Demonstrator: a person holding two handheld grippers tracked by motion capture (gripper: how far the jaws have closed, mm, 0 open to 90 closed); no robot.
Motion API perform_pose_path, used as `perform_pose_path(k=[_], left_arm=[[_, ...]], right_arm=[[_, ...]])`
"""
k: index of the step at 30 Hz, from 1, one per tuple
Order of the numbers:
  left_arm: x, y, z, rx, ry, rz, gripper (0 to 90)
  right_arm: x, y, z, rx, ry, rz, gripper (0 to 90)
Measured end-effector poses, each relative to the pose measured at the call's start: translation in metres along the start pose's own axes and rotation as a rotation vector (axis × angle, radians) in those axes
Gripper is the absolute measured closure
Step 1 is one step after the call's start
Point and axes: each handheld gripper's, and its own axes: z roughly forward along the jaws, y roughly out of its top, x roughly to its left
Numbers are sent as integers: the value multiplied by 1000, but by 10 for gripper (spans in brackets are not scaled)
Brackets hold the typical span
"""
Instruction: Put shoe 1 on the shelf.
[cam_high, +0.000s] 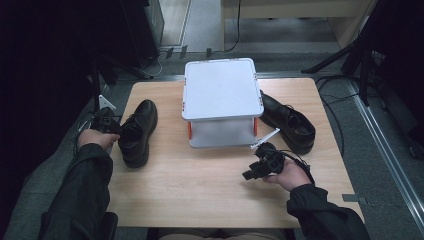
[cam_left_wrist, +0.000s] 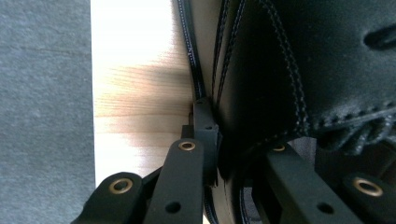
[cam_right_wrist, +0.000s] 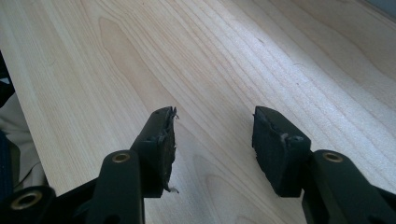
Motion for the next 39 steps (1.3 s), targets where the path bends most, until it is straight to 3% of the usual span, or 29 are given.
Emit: perform_pose_path(k=[11,18,21,25,29,33,34,35,39], left_arm=[[-6,4,-33,-33,-48,-44,850],[-23,9,-68,-42,-33,-31,849],[-36,12,-86,-65,-16,-19,849],[-55,15,-107,-77,-30,-1,850],[-82,19,-128,-90,-8,31,851],[-107,23,-142,-113,-10,58,850],[-118,25,-147,-119,-14,75,851],[-118,25,-147,-119,-14,75,851],[-141,29,-152,-115,-13,97,851]], right_arm=[[-1,0,1,4,3,1,496],[1,5,3,-11,2,-39,497],[2,6,4,-7,4,-42,497],[3,10,5,-7,8,-55,499],[3,11,5,-6,11,-59,500],[3,11,5,-8,11,-60,501],[3,11,5,-8,12,-59,501],[3,11,5,-8,12,-59,501],[3,11,4,-9,14,-61,503]])
